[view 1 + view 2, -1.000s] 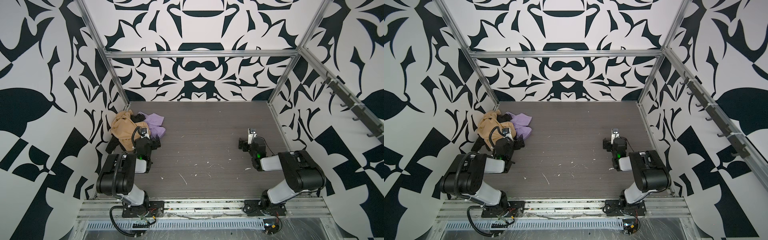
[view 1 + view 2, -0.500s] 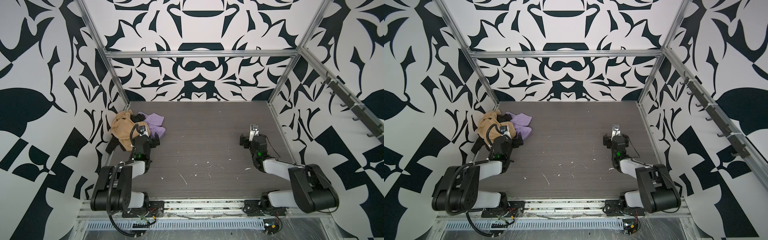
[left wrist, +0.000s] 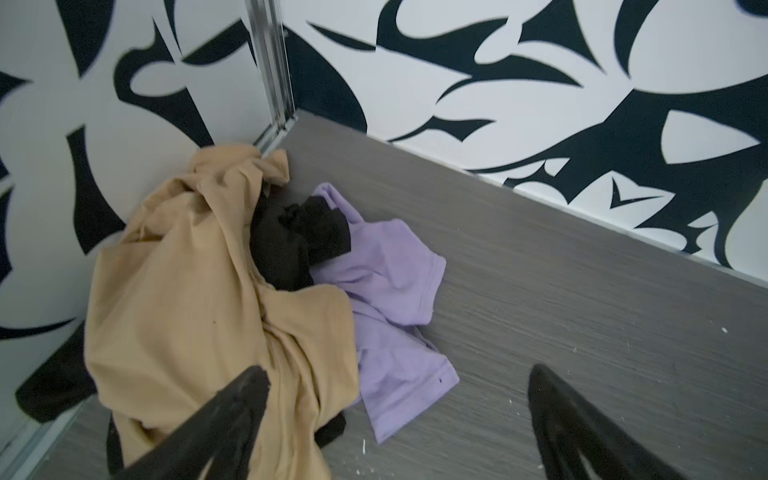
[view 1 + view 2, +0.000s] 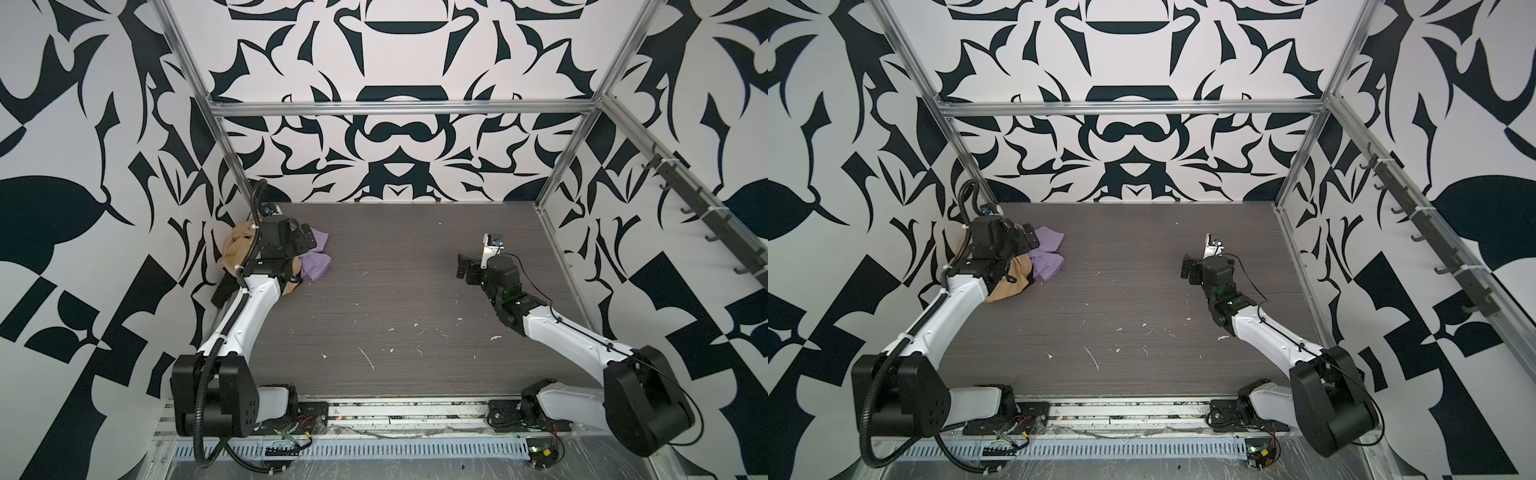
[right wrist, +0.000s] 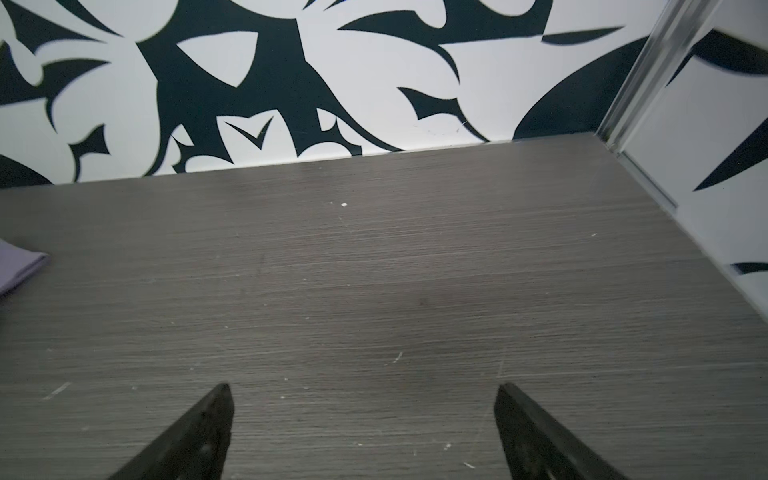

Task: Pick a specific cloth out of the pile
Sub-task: 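Lower the left gripper onto the lavender cloth while the right gripper moves toward the pile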

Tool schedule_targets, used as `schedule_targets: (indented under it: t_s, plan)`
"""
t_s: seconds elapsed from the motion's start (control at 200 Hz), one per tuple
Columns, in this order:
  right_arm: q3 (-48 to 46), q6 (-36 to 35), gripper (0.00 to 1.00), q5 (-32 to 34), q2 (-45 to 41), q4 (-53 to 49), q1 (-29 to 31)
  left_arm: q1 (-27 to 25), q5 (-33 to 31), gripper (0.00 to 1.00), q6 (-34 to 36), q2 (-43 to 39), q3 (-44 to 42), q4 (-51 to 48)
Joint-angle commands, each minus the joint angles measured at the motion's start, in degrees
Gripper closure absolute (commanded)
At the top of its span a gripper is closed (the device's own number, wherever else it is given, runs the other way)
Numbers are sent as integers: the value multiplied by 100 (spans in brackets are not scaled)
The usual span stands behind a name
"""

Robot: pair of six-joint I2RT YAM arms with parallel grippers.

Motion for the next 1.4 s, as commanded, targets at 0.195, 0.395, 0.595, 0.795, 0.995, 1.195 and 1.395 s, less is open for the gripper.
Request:
schedule_targets:
  t_s: [0.195,0.395,0.595,0.795,0.995,1.195,1.395]
  plan:
    - [585,1555,0,-1049,703,-220,339,-471,-157,0,-60,1067,1264,-2184]
    - [881,1526,0,-1340,1188,-248,595,-600,-469,2,28,2028,2026,-2718]
    - [1080,1570,0,-1372,1385,-479,669,-721,-799,7,-72,3015,2932,-3496]
    - [1086,1645,0,-1331,1456,-471,716,-753,-767,8,-156,3575,3390,-3578]
    - [1070,1690,0,-1321,1577,-400,762,-762,-982,8,-73,4278,4151,-4071]
    - [1082,1707,0,-1322,1732,-324,801,-784,-1339,8,30,4511,4369,-4183]
    - [1061,1714,0,-1323,1851,-227,861,-935,-1932,8,285,4766,4627,-4354]
